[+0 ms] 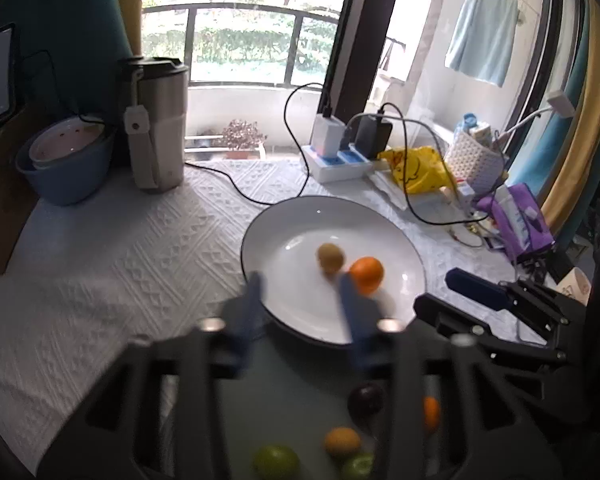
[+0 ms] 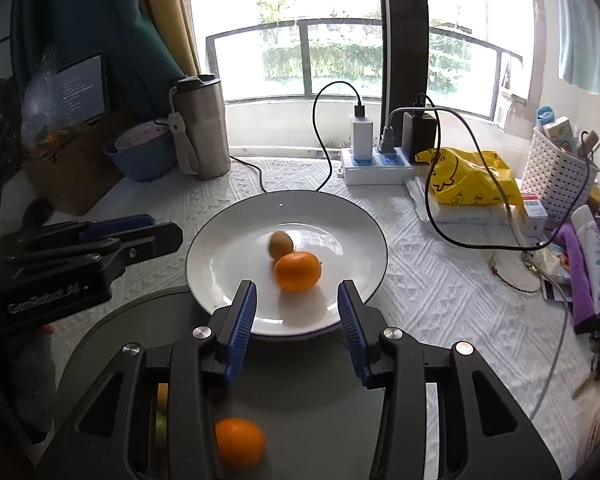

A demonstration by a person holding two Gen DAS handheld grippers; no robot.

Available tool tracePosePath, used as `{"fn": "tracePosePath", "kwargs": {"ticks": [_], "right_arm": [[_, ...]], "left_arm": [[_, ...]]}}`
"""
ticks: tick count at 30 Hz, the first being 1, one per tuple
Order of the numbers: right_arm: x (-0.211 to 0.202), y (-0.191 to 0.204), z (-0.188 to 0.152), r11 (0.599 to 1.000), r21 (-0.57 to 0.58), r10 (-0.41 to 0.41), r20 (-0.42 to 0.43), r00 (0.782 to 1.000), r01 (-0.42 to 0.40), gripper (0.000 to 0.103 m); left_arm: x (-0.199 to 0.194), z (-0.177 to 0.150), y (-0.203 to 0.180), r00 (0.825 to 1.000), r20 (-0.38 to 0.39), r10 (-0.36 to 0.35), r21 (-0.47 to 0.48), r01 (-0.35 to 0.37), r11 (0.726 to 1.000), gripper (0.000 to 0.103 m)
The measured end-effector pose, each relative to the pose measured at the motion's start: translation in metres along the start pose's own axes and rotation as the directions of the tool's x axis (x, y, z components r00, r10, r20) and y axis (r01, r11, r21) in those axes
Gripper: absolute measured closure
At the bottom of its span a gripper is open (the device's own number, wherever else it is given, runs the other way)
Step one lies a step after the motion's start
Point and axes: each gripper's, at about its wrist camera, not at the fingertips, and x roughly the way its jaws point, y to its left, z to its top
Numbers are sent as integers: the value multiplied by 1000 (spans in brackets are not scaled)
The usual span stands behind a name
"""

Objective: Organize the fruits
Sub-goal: 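Open the left tool onto the plate while the right tool releases the orange there, then move the left tool toward the red tomato while the right tool approaches the dark plum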

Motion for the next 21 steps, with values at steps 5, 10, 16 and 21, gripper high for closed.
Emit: {"fn": "tracePosePath", "kwargs": {"ticks": [5,10,16,21], "right_arm": [[-17,3,-7,1000,7,-6,10,1000,6,58],[-31,7,-15,1000,10,-10,18,1000,10,58],[-46,11,-21,1000,12,-17,31,999,17,58],[-57,16,-29,1000,10,-19,36,999,19,58]], "left_arm": [[-18,-7,-1,1000,17,6,-1,-6,1000,52],[-31,-15,-4,1000,27,6,4,-7,1000,45],[-47,-27,-4,999,34,9,3,-10,1000,44],[-58,-40,-5,999,32,7,10,-8,1000,44]]}}
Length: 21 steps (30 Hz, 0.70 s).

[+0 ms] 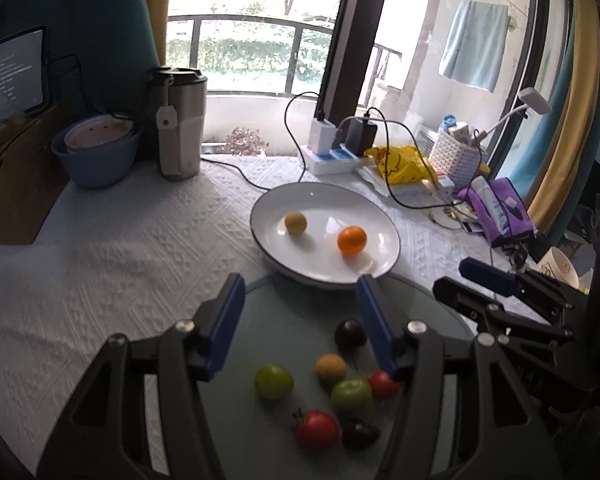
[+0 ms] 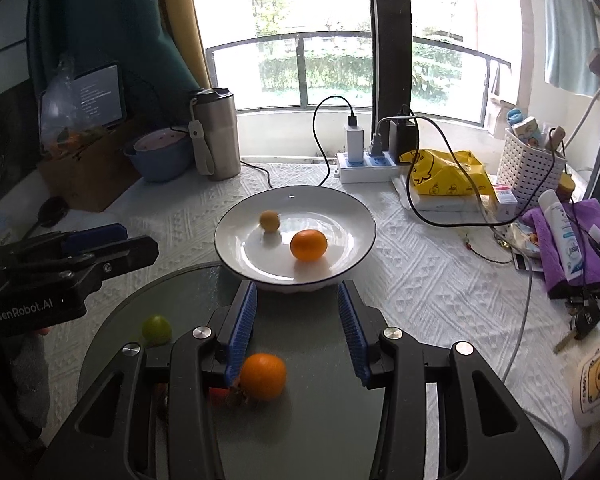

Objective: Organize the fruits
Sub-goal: 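Move the left tool toward the red tomato while the right tool approaches the dark plum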

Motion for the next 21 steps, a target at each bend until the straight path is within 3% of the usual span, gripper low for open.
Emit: {"fn": "tracePosePath", "kwargs": {"ticks": [21], "right_arm": [[-19,15,-40,1000,3,4,-40,999,-4,58]], "left_arm": [[-16,-63,-6,998,-69,-2,7,2,1000,43]]}}
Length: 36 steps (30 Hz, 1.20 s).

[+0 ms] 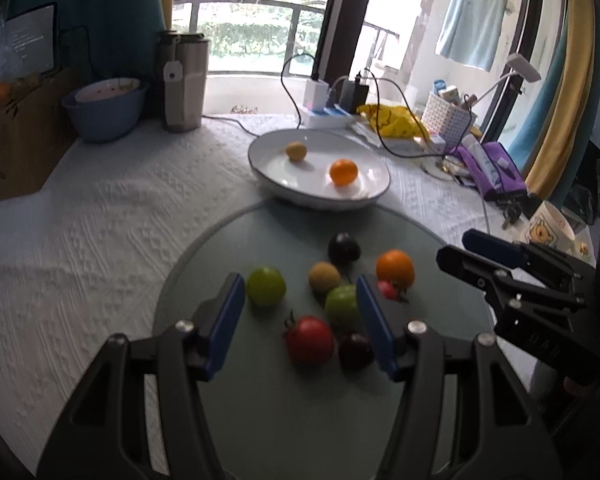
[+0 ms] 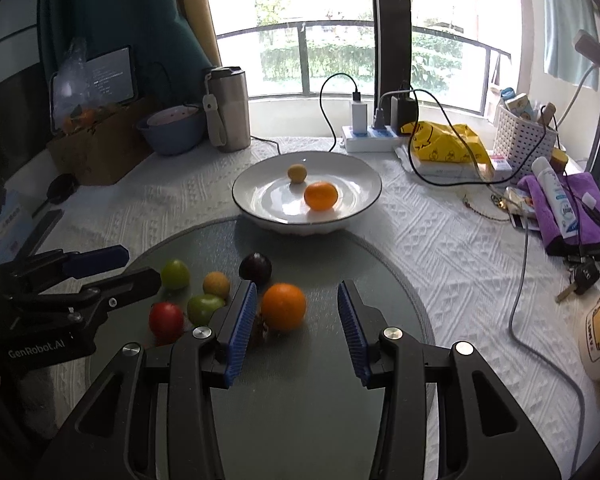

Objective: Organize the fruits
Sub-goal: 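Move the left tool toward the red tomato while the right tool approaches the dark plum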

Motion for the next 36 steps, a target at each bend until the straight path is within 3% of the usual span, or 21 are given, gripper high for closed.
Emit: {"fn": "tracePosePath", "kwargs": {"ticks": [9,18,36], "right_arm": [[0,19,-16,999,-24,32,-28,999,-33,58],[8,54,-33,995,-67,67,-70,995,-72,58],[38,73,-39,992,-78,82,-148,986,-94,59]], "left_arm": [[-4,-26,8,999,-33,12,-21,-13,1000,43],[-16,-49,27,999,-10,37,-46,-38,998,43],[-21,-60,48,998,-1,62,-72,-62,995,43]]}}
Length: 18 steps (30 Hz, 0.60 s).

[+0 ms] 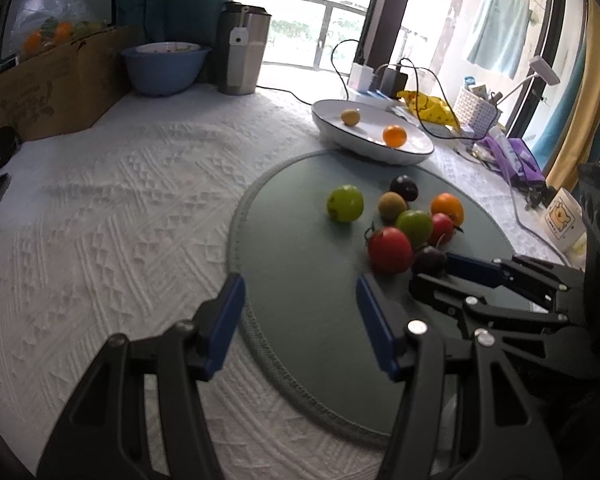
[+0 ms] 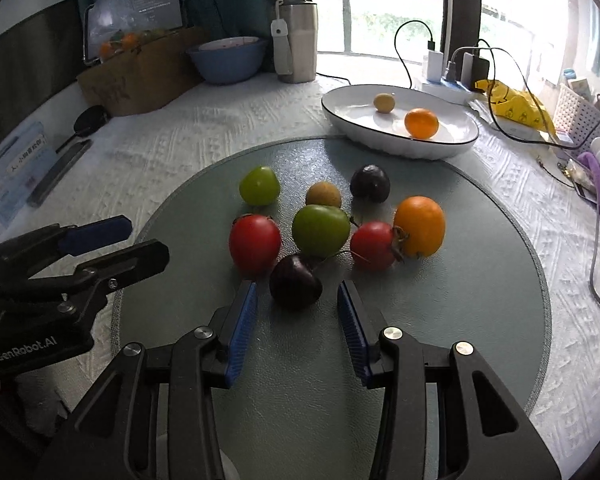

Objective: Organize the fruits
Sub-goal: 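Move the left tool toward the red tomato while the right tool approaches the dark plum, then grasp the red tomato with the left tool while the right tool grasps the dark plum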

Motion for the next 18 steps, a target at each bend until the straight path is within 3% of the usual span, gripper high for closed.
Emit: {"fn": "tracePosePath", "kwargs": {"ticks": [4,18], "right_arm": [[0,0,-1,1000,-14,23,2,1000,-23,76],[-27,-27,0,1000,22,20,94,995,-22,76]], "left_arm": [[4,1,-5,1000,-8,1,9,-1,1000,43],[19,9,-39,999,-41,4,76,-1,997,43]]}}
